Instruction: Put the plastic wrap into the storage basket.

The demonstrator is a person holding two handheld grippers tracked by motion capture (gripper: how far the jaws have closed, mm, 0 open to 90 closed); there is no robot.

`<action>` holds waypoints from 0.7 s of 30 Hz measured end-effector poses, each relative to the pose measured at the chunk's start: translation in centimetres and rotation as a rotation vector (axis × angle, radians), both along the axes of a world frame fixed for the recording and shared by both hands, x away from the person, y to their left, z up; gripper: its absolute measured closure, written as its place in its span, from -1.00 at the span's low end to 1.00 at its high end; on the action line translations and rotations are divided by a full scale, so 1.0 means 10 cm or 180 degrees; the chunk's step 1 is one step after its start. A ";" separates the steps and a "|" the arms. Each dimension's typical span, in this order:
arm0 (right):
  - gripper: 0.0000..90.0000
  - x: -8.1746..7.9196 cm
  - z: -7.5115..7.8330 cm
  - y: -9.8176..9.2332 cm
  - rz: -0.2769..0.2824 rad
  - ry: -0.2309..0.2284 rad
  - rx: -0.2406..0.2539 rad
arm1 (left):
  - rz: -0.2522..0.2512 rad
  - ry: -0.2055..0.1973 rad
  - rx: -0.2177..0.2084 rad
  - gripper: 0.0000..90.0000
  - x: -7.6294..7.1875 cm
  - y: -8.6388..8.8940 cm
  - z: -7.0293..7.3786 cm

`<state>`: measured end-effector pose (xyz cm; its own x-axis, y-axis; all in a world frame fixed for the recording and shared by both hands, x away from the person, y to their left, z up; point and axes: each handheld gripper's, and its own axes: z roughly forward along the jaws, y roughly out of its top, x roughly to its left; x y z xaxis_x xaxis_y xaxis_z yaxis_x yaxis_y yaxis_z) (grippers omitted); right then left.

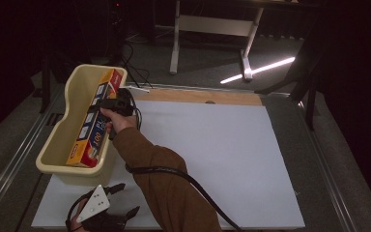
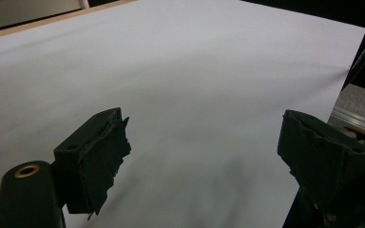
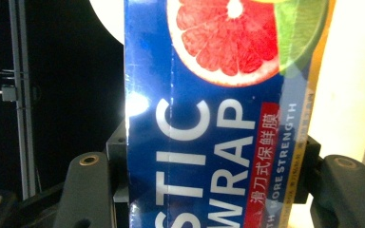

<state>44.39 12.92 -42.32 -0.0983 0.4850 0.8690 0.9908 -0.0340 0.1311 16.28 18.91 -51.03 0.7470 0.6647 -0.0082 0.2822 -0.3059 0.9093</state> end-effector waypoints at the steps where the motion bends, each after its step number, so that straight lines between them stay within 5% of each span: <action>1: -0.14 0.00 0.00 0.00 0.0009 -0.0007 -0.0020 | 0.0002 0.0002 -0.0002 -0.63 0.00 0.00 0.00; 6: -0.18 0.01 0.02 0.01 0.0130 -0.0051 -0.0136 | 0.0003 0.0002 0.0003 -0.63 0.00 0.00 0.00; 21: -0.21 -0.01 0.04 -0.01 0.0071 -0.0055 -0.0325 | 0.0005 0.0002 0.0010 -0.64 0.00 0.00 0.00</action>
<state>44.32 12.80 -41.97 -0.1246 0.5685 0.8132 0.9887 0.0023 0.1498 16.26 18.89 -51.04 0.7459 0.6660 -0.0067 0.2834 -0.3083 0.9081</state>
